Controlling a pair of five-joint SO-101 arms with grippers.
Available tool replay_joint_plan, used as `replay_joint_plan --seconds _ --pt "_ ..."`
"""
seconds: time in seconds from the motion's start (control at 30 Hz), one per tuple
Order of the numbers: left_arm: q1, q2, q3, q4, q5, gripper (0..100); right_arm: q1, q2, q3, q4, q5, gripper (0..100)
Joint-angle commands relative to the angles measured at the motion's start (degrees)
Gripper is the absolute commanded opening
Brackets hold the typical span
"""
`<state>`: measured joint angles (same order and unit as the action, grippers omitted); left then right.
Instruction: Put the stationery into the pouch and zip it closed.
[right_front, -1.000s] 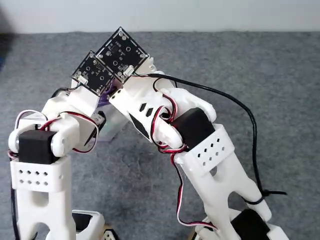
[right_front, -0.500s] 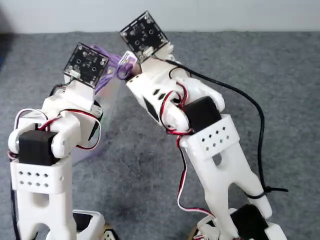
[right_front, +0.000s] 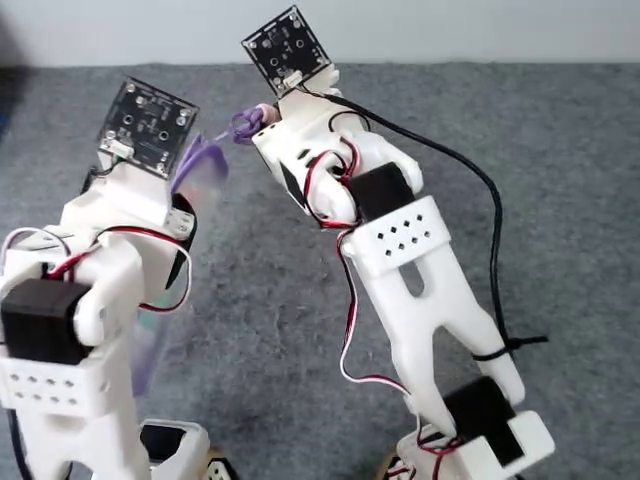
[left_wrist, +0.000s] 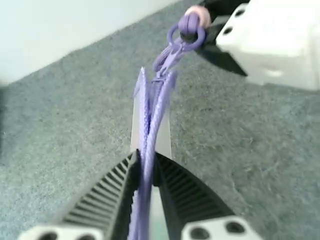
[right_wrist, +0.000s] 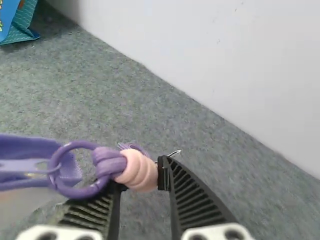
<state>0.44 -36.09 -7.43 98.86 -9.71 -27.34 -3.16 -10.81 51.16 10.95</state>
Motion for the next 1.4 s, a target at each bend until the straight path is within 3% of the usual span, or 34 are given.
replay_joint_plan --seconds 0.0,0.23,0.57,0.77,0.97,1.37 --pt "-0.70 -1.05 -6.29 0.70 2.02 1 7.16 1.63 -0.53 -2.07 -1.85 0.8" --pt "-0.70 -0.70 -6.73 0.70 3.08 1 7.60 -0.22 -0.70 -2.24 -5.98 0.8" --pt "-0.70 -0.44 3.03 -4.22 3.08 1 -0.40 -13.58 -0.62 5.23 -6.86 0.8" --pt "-0.62 -0.44 10.95 -9.49 3.69 12 -5.76 -17.01 -0.62 7.25 -6.86 0.8" --pt "-0.70 -0.88 14.64 -12.31 10.81 28 -11.21 -17.27 -0.53 8.04 -9.67 0.8" --pt "-2.64 -1.05 11.12 -14.68 10.90 29 -12.26 -17.71 -0.79 9.19 -9.23 0.8"
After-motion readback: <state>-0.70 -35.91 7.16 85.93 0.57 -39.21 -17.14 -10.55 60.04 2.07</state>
